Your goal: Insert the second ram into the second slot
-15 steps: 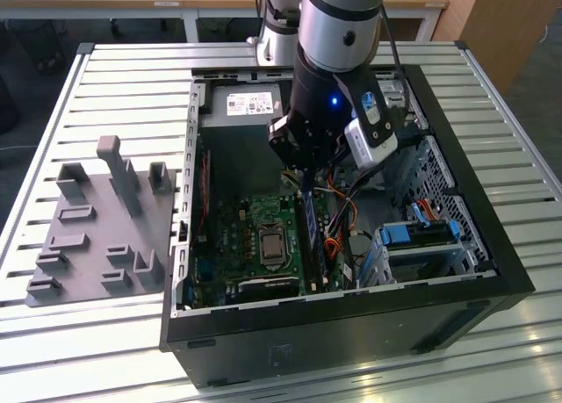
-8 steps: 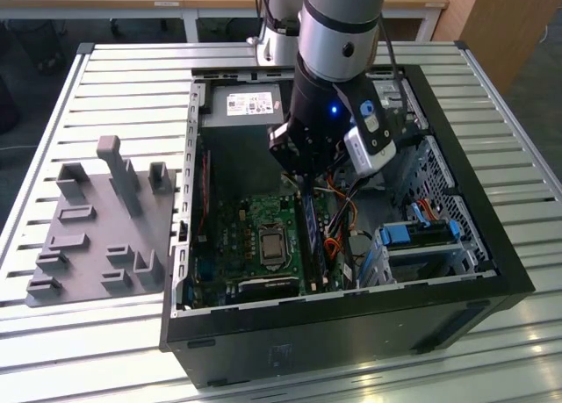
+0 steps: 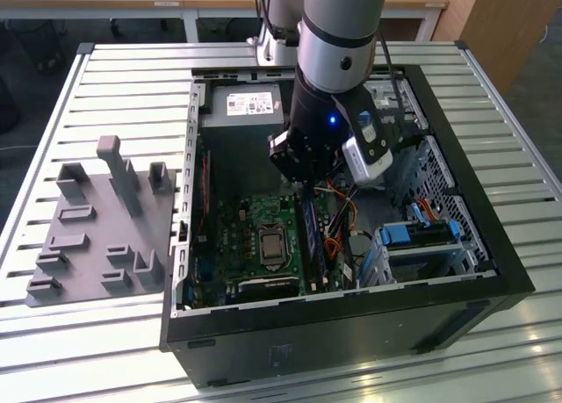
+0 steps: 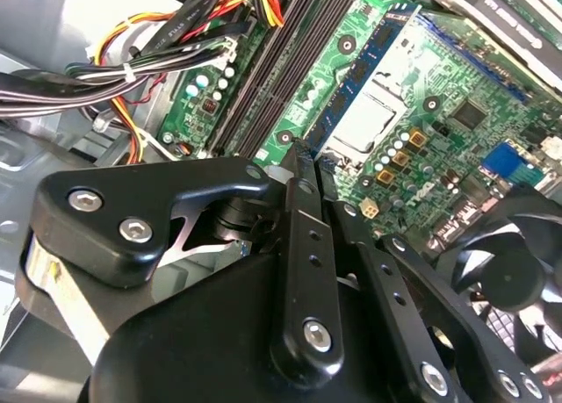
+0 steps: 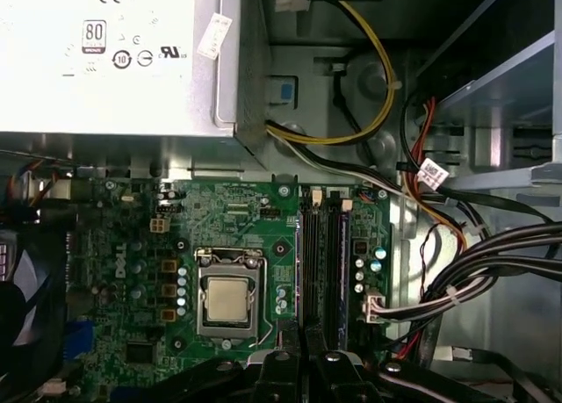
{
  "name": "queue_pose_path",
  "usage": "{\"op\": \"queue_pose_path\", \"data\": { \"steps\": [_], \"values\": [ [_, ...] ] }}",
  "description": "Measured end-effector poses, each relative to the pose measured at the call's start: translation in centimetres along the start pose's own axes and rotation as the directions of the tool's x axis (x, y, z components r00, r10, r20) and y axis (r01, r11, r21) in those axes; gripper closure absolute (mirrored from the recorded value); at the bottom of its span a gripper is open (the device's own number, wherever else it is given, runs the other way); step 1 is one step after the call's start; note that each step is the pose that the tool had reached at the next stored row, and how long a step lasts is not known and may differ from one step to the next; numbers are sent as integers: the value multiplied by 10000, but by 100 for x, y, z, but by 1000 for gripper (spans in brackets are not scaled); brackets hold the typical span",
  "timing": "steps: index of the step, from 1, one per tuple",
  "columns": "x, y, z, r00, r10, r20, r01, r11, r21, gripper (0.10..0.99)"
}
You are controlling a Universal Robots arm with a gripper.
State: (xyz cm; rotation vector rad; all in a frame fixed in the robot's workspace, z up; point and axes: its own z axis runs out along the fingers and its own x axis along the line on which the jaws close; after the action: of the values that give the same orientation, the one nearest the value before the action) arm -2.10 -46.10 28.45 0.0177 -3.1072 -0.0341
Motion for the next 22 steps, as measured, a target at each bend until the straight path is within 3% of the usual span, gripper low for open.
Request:
{"op": "queue_pose_path", "data": {
  "steps": [9, 10, 14, 22],
  "values": [
    [-31, -4, 156, 10000, 13, 1, -13, 10000, 0, 949],
    [-38, -3, 217, 10000, 15, 1, -15, 10000, -1, 949],
    [-43, 4, 282, 10000, 33, 2, -33, 10000, -2, 949],
    [-46, 20, 325, 10000, 50, 2, -50, 10000, 3, 949]
  ]
}}
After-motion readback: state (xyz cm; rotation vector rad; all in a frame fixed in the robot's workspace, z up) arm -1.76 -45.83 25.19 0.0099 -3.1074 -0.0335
